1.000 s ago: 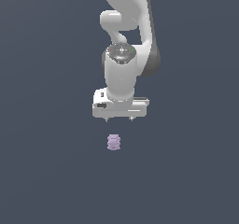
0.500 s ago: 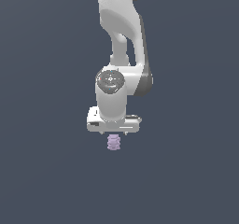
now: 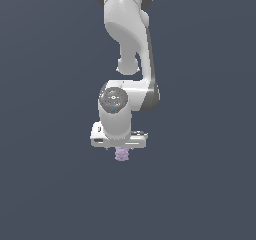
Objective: Pick up the object and move it to a goal position.
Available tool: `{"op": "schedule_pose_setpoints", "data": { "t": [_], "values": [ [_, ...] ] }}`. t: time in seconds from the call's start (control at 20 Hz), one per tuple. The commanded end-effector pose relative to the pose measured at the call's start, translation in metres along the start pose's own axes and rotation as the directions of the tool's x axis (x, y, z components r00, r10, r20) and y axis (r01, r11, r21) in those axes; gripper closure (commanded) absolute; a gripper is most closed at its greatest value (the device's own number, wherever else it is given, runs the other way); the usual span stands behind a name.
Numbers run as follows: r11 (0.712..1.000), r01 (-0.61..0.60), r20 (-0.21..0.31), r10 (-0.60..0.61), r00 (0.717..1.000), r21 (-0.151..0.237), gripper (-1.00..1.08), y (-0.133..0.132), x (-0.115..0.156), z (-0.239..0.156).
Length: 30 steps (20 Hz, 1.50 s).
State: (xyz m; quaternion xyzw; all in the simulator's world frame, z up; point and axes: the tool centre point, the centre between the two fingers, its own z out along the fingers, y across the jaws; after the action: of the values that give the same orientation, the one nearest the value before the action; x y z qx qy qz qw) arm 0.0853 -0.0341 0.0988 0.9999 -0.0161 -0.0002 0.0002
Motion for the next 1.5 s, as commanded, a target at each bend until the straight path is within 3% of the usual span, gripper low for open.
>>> {"op": "schedule_pose_setpoints", "data": {
  "t": [0.0,0.6,0.9,0.95,1.45],
  "values": [
    [1.000,0.000,0.000,0.000,1.000,0.000,-0.92,0.000,0.000,0.000],
    [1.000,-0.001,0.000,0.001,1.000,0.000,-0.92,0.000,-0.001,0.047],
    [1.000,-0.001,0.000,0.001,1.000,0.000,-0.92,0.000,0.001,0.051],
    [1.000,-0.001,0.000,0.001,1.000,0.000,1.08,0.000,0.001,0.051],
    [1.000,-0.001,0.000,0.001,1.000,0.000,1.08,0.000,0.001,0.051]
  ]
}}
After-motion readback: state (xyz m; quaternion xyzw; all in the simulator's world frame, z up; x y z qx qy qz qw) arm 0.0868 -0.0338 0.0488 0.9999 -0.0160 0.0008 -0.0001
